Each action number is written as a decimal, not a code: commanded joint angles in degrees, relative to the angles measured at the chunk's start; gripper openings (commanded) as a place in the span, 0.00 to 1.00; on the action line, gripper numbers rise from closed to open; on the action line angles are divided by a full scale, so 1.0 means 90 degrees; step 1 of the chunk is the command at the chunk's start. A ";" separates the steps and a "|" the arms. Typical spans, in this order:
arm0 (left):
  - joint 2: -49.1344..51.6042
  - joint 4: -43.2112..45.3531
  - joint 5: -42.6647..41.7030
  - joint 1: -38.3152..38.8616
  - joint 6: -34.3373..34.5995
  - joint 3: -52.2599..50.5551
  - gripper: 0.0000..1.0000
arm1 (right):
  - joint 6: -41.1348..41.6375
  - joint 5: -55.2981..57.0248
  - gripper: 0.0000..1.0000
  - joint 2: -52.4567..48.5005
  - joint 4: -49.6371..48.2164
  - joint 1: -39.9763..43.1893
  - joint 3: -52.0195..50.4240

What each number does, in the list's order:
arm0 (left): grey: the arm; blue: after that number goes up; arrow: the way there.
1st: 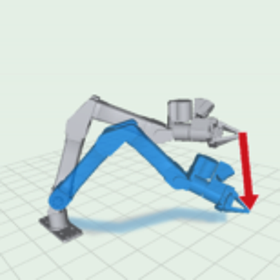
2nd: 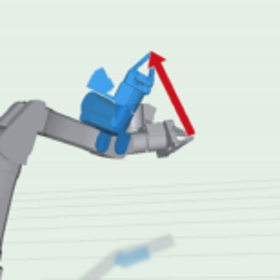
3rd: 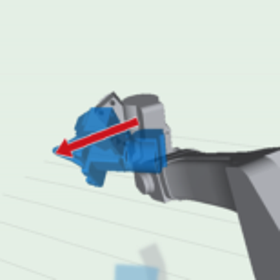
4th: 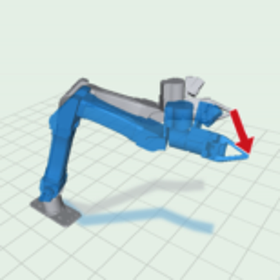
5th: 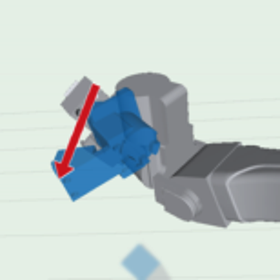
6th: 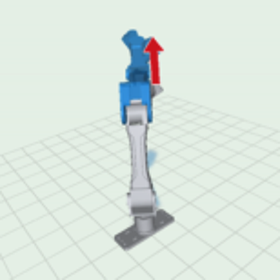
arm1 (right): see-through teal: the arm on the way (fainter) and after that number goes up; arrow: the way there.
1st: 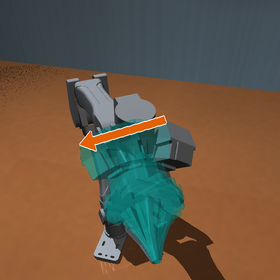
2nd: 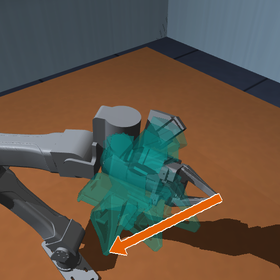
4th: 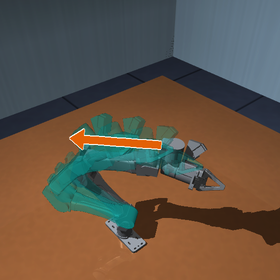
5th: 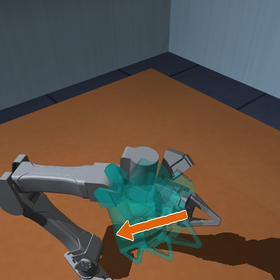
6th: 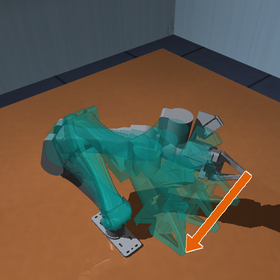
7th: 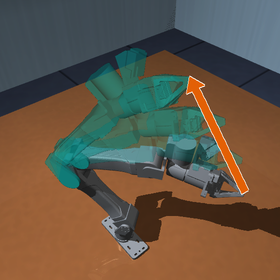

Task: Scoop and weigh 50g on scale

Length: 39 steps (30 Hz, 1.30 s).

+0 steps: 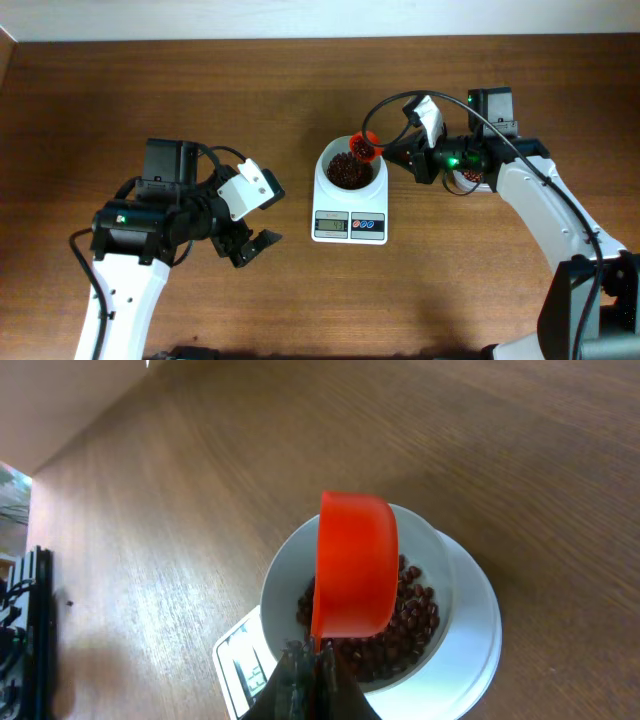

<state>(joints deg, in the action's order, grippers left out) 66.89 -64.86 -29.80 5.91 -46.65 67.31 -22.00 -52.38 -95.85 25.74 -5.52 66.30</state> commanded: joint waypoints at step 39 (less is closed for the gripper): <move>0.0015 0.0010 -0.0022 -0.0034 0.0034 0.0121 0.99 | -0.0508 -0.0061 0.04 -0.0070 0.0066 -0.0063 -0.0015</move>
<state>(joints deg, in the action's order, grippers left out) 66.89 -64.86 -29.80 5.91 -46.65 67.31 -25.74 -51.57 -95.85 26.35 -5.69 66.30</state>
